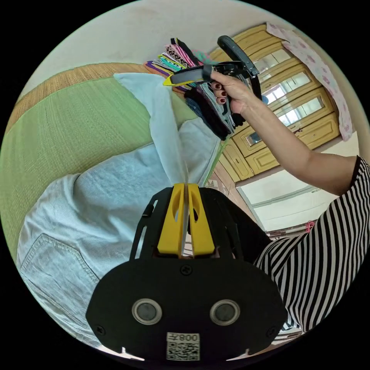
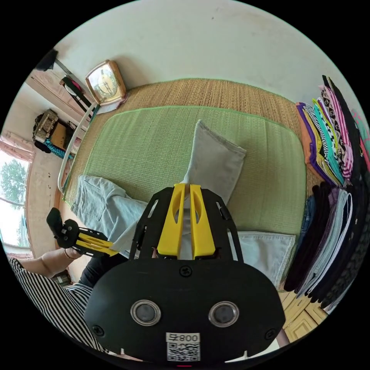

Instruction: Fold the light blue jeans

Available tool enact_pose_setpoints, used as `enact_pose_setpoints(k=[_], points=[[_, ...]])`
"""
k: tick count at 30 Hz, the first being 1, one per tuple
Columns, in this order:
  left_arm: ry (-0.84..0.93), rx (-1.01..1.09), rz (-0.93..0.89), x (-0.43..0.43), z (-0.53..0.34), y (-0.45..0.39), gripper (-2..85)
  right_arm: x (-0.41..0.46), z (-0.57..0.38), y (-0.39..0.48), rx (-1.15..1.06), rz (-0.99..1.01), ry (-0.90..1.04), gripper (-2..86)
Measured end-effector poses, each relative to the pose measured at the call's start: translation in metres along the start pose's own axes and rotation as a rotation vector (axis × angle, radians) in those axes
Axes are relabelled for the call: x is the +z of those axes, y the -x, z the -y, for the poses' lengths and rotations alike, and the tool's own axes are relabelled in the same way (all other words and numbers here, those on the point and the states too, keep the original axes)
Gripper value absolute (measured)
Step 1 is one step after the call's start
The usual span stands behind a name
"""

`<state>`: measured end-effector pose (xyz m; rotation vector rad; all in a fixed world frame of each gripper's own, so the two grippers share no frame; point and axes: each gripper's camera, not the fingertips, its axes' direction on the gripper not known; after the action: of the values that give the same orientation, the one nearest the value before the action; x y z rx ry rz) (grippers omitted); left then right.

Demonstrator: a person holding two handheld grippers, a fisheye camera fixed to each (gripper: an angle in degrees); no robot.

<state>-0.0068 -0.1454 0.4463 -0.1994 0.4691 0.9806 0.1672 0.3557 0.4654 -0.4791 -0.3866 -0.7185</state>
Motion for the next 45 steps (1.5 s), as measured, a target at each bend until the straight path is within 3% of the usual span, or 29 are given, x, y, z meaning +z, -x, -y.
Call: enact_pose_setpoints(k=[11, 17, 25, 30, 36, 41, 45], points=[[0.267, 0.17, 0.164, 0.091, 0.043, -0.039, 1.5, -0.025, -0.196, -0.086, 0.216, 0.169, -0.135, 1.9], [0.347, 0.075, 0.123, 0.127, 0.067, -0.021, 2.5, 0.022, -0.248, -0.127, 0.322, 0.166, -0.112, 1.9], [0.29, -0.055, 0.004, 0.134, 0.097, 0.003, 3.8, 0.069, -0.301, -0.17, 0.414, 0.265, -0.108, 1.9], [0.132, -0.144, -0.11, 0.132, 0.132, 0.025, 5.1, 0.098, -0.318, -0.191, 0.451, 0.342, -0.126, 2.1], [0.128, -0.222, -0.11, 0.164, 0.192, 0.062, 7.9, 0.109, -0.338, -0.203, 0.459, 0.417, -0.173, 3.6], [0.12, -0.326, -0.159, 0.192, 0.229, 0.09, 6.0, 0.092, -0.349, -0.193, 0.434, 0.289, -0.222, 5.8], [0.123, -0.319, -0.163, 0.199, 0.245, 0.095, 2.7, 0.072, -0.332, -0.144, 0.227, 0.144, -0.294, 8.3]])
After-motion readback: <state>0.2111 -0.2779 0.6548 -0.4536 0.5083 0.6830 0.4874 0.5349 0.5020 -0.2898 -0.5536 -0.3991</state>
